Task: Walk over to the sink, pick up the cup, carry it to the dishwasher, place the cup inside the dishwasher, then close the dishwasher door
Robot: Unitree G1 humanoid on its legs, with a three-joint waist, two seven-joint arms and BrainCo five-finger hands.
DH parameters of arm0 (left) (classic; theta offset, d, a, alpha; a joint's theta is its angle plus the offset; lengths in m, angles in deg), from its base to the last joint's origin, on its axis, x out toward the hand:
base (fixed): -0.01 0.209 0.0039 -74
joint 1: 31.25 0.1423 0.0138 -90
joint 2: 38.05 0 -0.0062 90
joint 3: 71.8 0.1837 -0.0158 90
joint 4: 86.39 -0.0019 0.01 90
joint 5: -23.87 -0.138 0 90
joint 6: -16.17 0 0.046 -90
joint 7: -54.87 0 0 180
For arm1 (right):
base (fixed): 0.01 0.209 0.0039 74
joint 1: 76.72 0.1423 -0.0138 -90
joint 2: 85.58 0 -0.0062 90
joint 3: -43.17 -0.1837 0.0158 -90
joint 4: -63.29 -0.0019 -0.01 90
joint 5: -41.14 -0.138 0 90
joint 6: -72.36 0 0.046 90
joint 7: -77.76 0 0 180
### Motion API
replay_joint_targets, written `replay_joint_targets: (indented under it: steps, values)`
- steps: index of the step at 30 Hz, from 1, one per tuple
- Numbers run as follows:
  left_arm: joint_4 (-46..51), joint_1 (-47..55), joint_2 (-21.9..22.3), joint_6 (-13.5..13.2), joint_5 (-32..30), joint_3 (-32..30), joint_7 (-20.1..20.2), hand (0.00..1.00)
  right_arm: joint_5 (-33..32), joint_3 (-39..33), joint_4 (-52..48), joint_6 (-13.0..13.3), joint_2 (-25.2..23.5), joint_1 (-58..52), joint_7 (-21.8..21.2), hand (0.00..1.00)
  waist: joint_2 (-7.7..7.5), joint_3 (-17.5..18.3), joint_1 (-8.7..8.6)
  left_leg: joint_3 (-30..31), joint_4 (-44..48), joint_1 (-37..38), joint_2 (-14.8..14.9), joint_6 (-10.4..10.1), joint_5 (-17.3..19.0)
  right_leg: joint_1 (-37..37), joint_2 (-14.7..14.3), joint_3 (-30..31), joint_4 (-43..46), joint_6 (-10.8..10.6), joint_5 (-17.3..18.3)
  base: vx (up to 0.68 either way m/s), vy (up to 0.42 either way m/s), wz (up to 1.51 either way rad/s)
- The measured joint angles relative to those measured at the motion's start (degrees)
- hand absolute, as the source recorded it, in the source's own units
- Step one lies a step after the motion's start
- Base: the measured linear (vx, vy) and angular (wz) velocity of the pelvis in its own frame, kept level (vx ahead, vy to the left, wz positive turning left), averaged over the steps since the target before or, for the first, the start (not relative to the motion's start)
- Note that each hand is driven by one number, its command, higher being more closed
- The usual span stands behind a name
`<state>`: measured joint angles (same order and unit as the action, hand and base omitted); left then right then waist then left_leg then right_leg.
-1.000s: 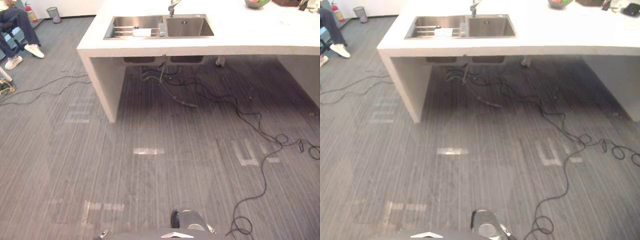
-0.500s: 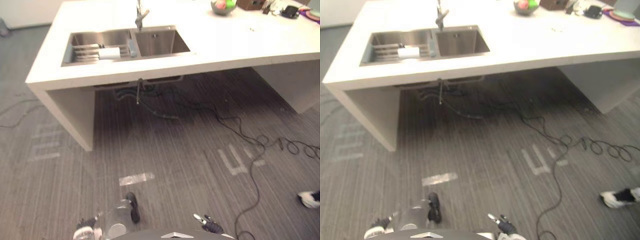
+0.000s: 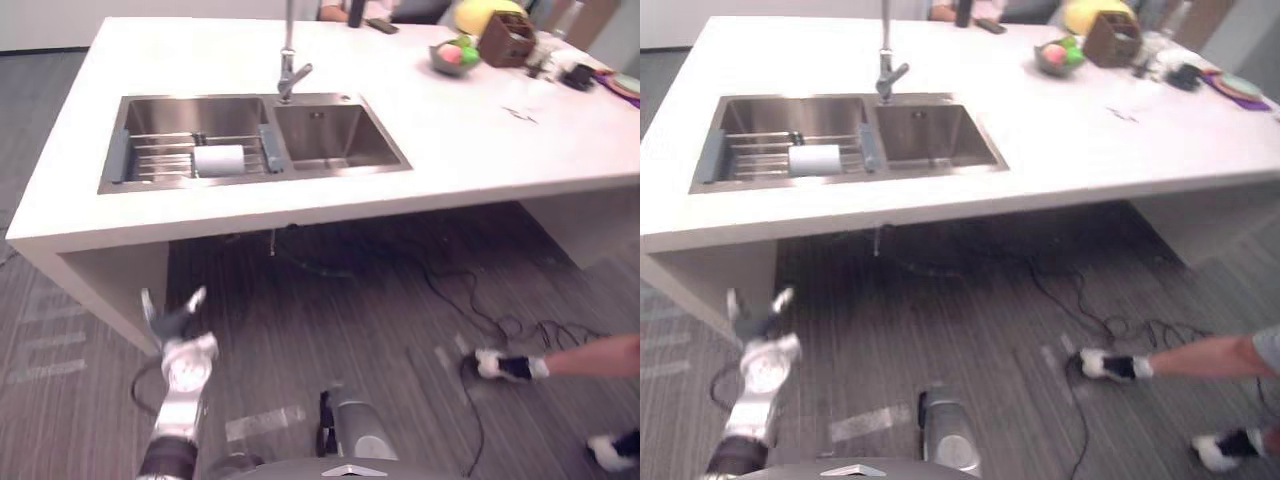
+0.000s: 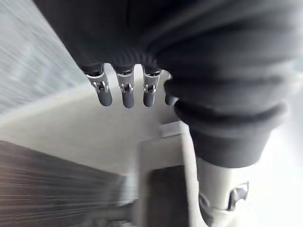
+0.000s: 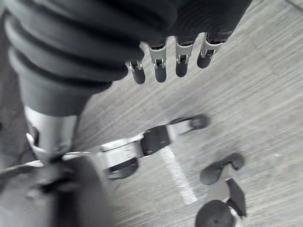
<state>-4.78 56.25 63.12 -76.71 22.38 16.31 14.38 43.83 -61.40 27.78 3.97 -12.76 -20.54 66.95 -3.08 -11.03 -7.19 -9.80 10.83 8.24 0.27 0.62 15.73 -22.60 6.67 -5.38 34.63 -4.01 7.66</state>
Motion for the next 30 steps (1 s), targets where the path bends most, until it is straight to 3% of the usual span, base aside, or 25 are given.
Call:
replay_joint_targets:
  steps: [2,3,4,5,6,8,9,11,12,13,14,15,17,18,19,20,21,24,26,28,29,30]
  values:
    - [11.46,-1.37,-1.43,2.75,-5.70,-0.58,-2.38,0.00,0.02,0.30,1.01,1.27,-1.13,-1.53,1.13,0.00,0.81,0.29,-0.44,2.37,2.28,2.25,1.75,-2.24,3.83,1.71,-1.14,3.10,-15.56,0.20,-4.90,0.60,-0.243,0.67]
    - [14.68,-1.33,-1.84,3.37,-7.30,-0.87,-3.23,0.00,0.06,1.12,1.05,1.51,-1.15,-1.68,1.29,0.00,0.89,0.35,-0.40,2.53,2.96,3.27,2.28,-3.22,5.09,2.03,-1.32,3.90,-17.26,0.18,-6.61,0.69,-0.320,0.43]
    - [19.63,-1.24,-2.98,5.09,-11.43,-1.98,-5.10,0.00,1.53,2.84,1.23,1.72,-0.91,-1.71,1.44,0.00,1.52,0.52,-0.41,3.35,3.98,5.74,3.66,-4.92,6.91,2.59,-1.89,4.03,-15.93,0.51,-13.49,0.73,-0.345,0.27]
    - [21.91,-1.19,-2.37,6.23,-14.83,-2.79,-7.12,0.00,2.71,3.60,1.86,2.21,-0.14,-0.33,1.48,0.00,5.08,1.93,-0.34,3.33,4.03,6.37,7.15,-6.44,6.77,1.45,-3.89,1.83,-10.62,2.32,-8.83,0.85,-0.365,0.31]
    - [23.32,-1.50,-2.36,6.30,-16.02,-3.13,-7.67,0.00,3.16,3.56,2.60,2.26,-0.02,0.49,1.61,0.00,6.05,2.68,-0.47,3.51,3.84,6.26,7.53,-7.49,5.80,0.26,-3.97,1.04,-7.82,3.35,-6.55,0.80,-0.337,0.35]
    - [30.39,-2.09,-2.37,6.22,-20.09,-6.43,-10.34,0.00,4.07,3.48,2.49,1.53,0.42,2.17,1.51,0.00,6.60,2.98,-0.74,3.43,4.02,7.30,8.26,-7.71,-1.03,0.49,-3.07,-0.74,-1.68,5.42,0.43,0.55,-0.258,0.42]
    - [31.80,-1.79,-2.33,6.14,-20.51,-7.17,-10.94,0.00,4.10,4.53,2.16,0.84,0.88,2.39,1.51,0.00,6.76,2.97,-0.85,3.49,5.26,8.01,8.79,-7.86,-2.50,1.97,-3.18,-1.78,-1.63,5.94,1.51,0.57,-0.307,0.30]
    - [36.46,1.07,-2.30,4.81,-21.86,-7.74,-12.67,0.00,4.46,9.68,-2.56,-6.97,3.25,2.69,1.10,0.00,6.93,3.23,-0.05,4.20,20.13,4.17,12.37,-8.97,-10.71,10.81,-5.83,-3.24,-6.36,6.20,4.78,0.61,-0.337,0.18]
    - [37.13,1.98,-2.04,4.35,-21.93,-7.93,-12.32,0.00,4.42,11.02,-3.70,-8.88,3.94,2.86,0.89,0.00,7.06,3.29,0.45,4.67,26.65,1.29,13.62,-8.86,-14.27,12.94,-6.38,-3.42,-8.51,6.15,5.04,0.40,-0.238,0.25]
    - [37.33,3.39,-1.65,3.80,-22.49,-8.29,-10.90,0.00,4.17,13.65,-4.98,-12.01,5.34,4.01,0.81,0.00,7.26,3.37,1.07,4.56,38.81,-5.66,16.69,-8.49,-12.30,17.32,-7.55,-4.46,-12.27,6.38,5.46,0.34,-0.210,0.33]
    - [37.51,4.41,-1.51,3.80,-22.98,-8.60,-8.91,0.00,3.59,15.83,-5.28,-15.85,6.32,5.19,0.31,0.00,7.38,3.61,1.86,1.66,44.64,-10.72,19.09,-6.88,-7.95,21.63,-8.04,-5.07,-15.45,6.77,5.60,0.32,-0.192,0.29]
    - [37.52,4.72,-1.27,3.80,-23.64,-8.76,-7.90,0.00,3.19,16.70,-5.30,-17.44,6.87,5.63,-0.38,0.00,6.72,3.64,2.77,-0.34,45.04,-12.13,19.85,-6.13,-6.17,23.31,-7.98,-5.28,-16.86,6.73,5.50,0.29,-0.153,0.03]
    - [38.49,4.80,-1.32,3.84,-25.16,-8.64,-3.74,0.00,1.17,17.63,-5.15,-22.74,8.17,7.64,-1.87,0.00,6.65,4.30,5.50,-7.98,37.73,-14.50,21.37,-4.25,-2.71,28.63,-7.43,-4.95,-20.65,6.93,5.31,0.36,-0.084,-0.21]
    - [39.45,4.82,-1.36,3.85,-25.45,-8.27,-1.55,0.00,1.24,17.19,-4.89,-24.96,8.70,8.35,-1.68,0.00,6.73,5.25,5.80,-10.96,29.92,-14.98,20.96,-3.66,-3.19,29.81,-6.78,-4.81,-22.17,6.80,5.23,0.36,-0.006,-0.18]
    - [39.54,4.64,-1.46,3.85,-25.62,-7.88,-0.26,0.00,1.36,16.36,-4.80,-26.00,8.74,8.77,-1.39,0.00,6.89,5.86,5.79,-11.50,25.18,-15.31,20.31,-3.39,-4.72,30.06,-6.52,-4.79,-22.41,6.67,5.16,0.38,0.056,-0.08]
    - [38.99,3.76,-1.99,4.03,-25.51,-6.41,2.38,0.00,3.95,14.80,-4.51,-27.15,8.98,9.59,0.08,0.00,7.59,6.64,5.54,-11.21,13.90,-15.77,17.93,-2.52,-11.57,30.43,-6.26,-4.93,-22.56,5.74,5.45,0.38,0.105,0.15]
    - [38.18,3.24,-3.13,4.09,-25.29,-4.51,4.71,0.00,7.07,12.23,-3.41,-28.04,8.36,10.72,2.27,0.00,7.48,7.76,4.77,-10.39,7.45,-14.81,15.12,-3.72,-14.64,30.51,-5.17,-5.70,-22.56,3.63,6.70,0.37,0.107,0.29]
    - [35.56,3.15,-4.85,4.15,-23.62,-2.11,7.85,0.00,11.20,7.49,-1.78,-30.19,7.43,12.59,7.08,0.00,5.73,9.02,3.52,-9.47,-5.89,-9.79,9.54,-5.17,-18.72,30.21,-1.71,-7.71,-22.53,3.17,6.93,0.29,0.113,0.51]
    - [34.43,3.07,-7.19,4.19,-22.15,-1.39,10.03,0.00,14.32,4.09,-1.54,-34.05,8.16,14.84,11.46,0.00,5.45,9.17,3.84,-9.26,-15.22,-6.10,7.67,-6.14,-22.00,30.19,-1.25,-8.22,-21.92,2.68,6.63,0.20,0.126,0.38]
    - [33.26,2.93,-9.58,4.48,-20.86,-0.48,12.37,0.00,17.32,2.13,-1.58,-36.29,8.37,17.82,13.24,0.00,4.84,9.53,3.95,-8.91,-15.29,-5.72,7.91,-5.64,-22.39,29.81,-1.36,-8.58,-19.40,1.10,5.62,0.14,0.009,0.24]
    - [31.09,1.92,-9.85,4.51,-19.87,1.23,14.52,0.00,19.27,2.11,-1.65,-36.97,8.96,20.90,13.49,0.00,7.25,9.08,3.46,-7.31,-15.28,-4.93,10.62,-5.51,-22.48,27.33,-2.59,-9.71,-15.41,0.66,7.15,0.11,-0.076,0.26]
    - [29.86,1.02,-9.79,4.54,-19.81,1.61,15.29,0.00,19.80,2.12,-1.54,-35.36,8.88,21.14,14.13,0.00,7.71,9.34,3.37,-6.81,-15.29,-4.99,11.35,-5.73,-22.53,28.10,-3.38,-10.55,-21.49,0.65,7.61,0.04,-0.124,0.22]
